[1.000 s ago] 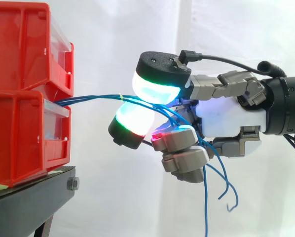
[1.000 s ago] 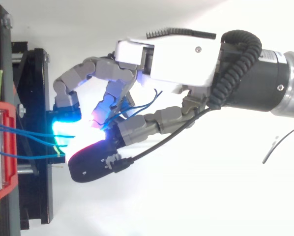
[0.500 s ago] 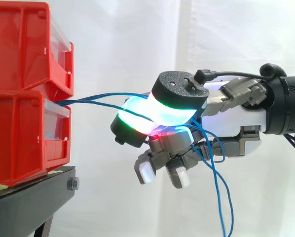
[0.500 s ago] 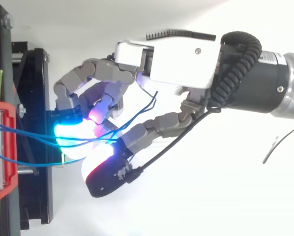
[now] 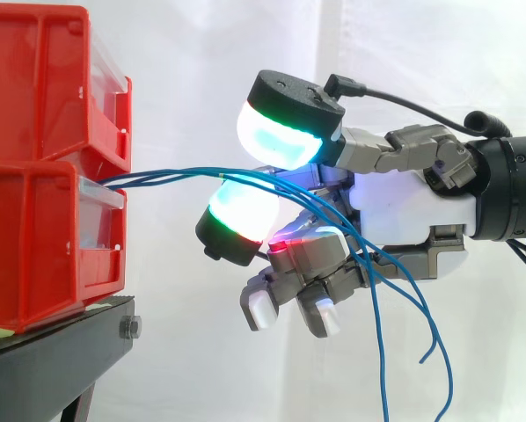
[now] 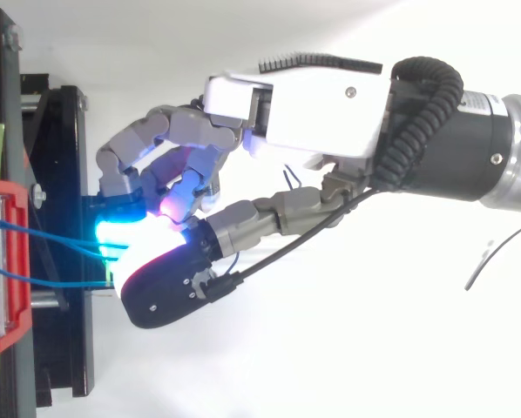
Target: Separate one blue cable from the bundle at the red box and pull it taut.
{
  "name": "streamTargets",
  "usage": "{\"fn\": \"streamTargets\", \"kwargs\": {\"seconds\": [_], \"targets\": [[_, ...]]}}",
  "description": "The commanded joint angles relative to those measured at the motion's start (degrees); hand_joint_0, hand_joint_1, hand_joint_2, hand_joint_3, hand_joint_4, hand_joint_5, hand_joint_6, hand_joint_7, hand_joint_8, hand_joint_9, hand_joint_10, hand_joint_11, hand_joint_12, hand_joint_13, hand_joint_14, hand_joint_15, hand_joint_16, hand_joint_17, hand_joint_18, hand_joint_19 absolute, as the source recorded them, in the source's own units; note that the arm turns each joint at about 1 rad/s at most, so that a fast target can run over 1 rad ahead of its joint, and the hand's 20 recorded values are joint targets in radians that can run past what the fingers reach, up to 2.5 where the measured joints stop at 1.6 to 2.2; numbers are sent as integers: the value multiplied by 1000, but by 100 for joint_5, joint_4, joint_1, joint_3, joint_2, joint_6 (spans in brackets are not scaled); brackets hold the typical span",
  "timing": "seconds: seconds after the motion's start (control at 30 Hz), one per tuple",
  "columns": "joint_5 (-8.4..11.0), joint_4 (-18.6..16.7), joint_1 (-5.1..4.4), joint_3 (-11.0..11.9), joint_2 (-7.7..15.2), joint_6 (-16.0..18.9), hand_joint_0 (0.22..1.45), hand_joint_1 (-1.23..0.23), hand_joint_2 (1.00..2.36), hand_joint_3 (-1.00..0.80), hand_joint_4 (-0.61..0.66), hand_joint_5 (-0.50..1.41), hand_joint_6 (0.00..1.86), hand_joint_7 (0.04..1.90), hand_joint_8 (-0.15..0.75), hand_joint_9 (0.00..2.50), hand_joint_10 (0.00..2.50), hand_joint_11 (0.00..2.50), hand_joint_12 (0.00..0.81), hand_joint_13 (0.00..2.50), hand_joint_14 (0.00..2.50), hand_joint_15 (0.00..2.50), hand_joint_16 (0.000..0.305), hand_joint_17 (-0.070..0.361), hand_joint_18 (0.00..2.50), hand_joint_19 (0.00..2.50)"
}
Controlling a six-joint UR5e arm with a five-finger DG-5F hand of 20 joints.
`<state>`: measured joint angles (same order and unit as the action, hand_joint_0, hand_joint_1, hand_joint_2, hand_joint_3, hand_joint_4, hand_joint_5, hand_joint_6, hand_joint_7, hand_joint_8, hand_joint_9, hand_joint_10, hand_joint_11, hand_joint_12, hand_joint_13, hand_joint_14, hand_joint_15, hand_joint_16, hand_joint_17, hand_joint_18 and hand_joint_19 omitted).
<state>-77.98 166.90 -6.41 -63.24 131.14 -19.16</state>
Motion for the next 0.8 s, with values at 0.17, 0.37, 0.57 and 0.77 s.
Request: {"fn": "streamTargets", "kwargs": {"seconds": [0.17, 0.37, 0.57, 0.77], "targets": [[2, -18, -1, 4, -1, 0, 609, -556, 1013, -318, 64, -151, 823, 1132, 277, 1222, 16, 1595, 403, 681, 26, 863, 47, 106, 740, 1189], [2, -18, -1, -4, -1, 0, 595, -679, 1016, -146, 66, -150, 848, 1179, 309, 1247, 12, 1610, 433, 713, 26, 858, 54, 122, 797, 1139], [2, -9, -1, 4, 8, 0, 629, -839, 1019, -139, 18, -173, 869, 1228, 280, 1175, 15, 1636, 410, 664, 28, 844, 51, 115, 743, 1131], [2, -18, -1, 4, -1, 0, 730, -909, 1007, -399, 1, -188, 879, 1197, 270, 1134, 17, 1621, 397, 638, 28, 810, 51, 115, 728, 1066]]}}
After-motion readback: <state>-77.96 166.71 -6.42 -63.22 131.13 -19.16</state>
